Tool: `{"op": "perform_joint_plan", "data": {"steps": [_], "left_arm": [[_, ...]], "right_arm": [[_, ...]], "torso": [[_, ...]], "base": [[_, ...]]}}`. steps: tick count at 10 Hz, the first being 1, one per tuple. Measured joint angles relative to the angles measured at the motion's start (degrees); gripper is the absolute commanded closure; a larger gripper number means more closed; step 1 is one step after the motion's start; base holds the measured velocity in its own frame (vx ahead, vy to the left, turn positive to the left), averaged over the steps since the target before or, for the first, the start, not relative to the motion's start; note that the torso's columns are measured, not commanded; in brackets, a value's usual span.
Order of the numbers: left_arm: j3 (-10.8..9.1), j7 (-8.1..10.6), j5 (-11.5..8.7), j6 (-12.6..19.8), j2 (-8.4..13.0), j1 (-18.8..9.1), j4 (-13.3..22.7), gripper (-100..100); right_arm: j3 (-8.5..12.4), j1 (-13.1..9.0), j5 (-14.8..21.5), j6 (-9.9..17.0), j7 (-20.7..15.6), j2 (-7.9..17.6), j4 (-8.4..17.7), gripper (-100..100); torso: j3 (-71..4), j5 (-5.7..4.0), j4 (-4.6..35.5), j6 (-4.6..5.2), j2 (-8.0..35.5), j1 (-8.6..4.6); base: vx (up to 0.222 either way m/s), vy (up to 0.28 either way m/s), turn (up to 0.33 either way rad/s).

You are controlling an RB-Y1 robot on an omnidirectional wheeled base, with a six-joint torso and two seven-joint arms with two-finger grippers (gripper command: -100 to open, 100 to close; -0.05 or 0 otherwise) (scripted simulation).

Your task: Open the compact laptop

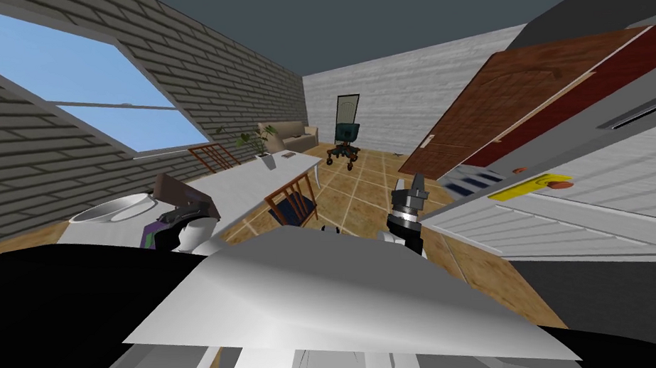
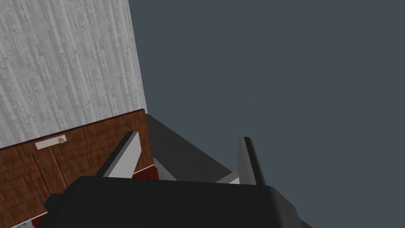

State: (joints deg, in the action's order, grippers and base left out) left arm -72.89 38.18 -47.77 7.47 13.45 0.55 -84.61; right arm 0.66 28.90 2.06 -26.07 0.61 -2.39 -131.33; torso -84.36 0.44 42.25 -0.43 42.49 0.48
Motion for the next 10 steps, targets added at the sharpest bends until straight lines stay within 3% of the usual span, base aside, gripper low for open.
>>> {"op": "perform_joint_plan", "data": {"steps": [2, 4, 10], "left_arm": [[-0.91, 1.66, -2.2, -0.8, -2.6, -2.0, -0.7, 100], [-0.49, 1.99, -3.2, -1.9, -3.2, -2.3, -1.2, 100], [2.76, 3.43, -9.2, -11.8, -7.9, -3.4, -1.4, 100]], "right_arm": [[0.0, 0.0, 0.0, 0.0, 0.0, 0.0, 0.0, 0], [0.0, 0.0, 0.0, 0.0, 0.0, 0.0, 0.0, 0], [0.0, 0.0, 0.0, 0.0, 0.0, 0.0, 0.0, 0]], "torso": [[0.0, 0.13, 0.0, -0.09, 0.0, 0.35], [-0.2, 0.00, -0.1, 0.35, -0.3, 0.12], [-0.2, 0.42, -0.2, 0.40, -0.5, 0.38]], "base": [[-0.082, 0.069, -0.043], [-0.114, 0.077, -0.139], [-0.132, 0.083, -0.123]]}}
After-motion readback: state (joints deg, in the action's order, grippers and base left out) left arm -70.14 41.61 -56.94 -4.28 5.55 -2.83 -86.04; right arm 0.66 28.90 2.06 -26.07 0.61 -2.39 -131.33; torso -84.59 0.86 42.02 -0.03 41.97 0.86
